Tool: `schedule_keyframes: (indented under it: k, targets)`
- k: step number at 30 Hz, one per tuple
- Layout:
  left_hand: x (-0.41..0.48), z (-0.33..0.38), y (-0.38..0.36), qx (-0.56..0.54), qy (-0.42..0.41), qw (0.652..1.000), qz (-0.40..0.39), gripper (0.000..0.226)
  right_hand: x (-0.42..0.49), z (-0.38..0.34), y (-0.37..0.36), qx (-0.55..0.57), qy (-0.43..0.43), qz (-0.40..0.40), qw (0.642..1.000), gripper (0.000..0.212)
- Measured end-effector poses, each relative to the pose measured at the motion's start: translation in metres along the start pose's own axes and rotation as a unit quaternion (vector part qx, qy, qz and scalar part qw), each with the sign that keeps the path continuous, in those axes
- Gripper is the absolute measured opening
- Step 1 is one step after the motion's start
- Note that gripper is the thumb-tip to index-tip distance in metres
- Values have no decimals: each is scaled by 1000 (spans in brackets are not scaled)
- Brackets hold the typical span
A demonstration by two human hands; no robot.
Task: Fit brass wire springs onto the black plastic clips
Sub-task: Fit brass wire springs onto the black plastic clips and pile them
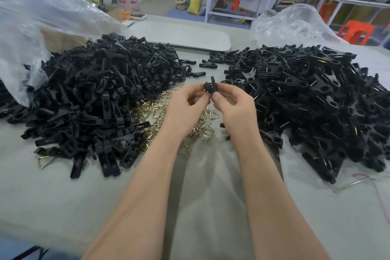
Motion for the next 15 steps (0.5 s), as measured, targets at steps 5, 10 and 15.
schedule_keyframes:
  k: [5,10,15]
  targets:
    - [1,3,10,102,-23,992,67,23,-1,9,-4,106,-83,-26,991,22]
    - [-1,7,4,84,-31,996,23,16,-2,10,-7,125,-107,-56,985,20]
    - [1,3,8,86,-24,995,51,21,-1,6,-4,25,-56,-31,998,15]
Point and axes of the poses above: each hand's wrist, its own x-axis towards the middle knuckle, its own y-axis out of the back of the hand, z = x × y, the point moved 5 cm from there along x, towards the middle knuckle, and after that the axes turned 10 degrees about x, right-handed, at the moved point
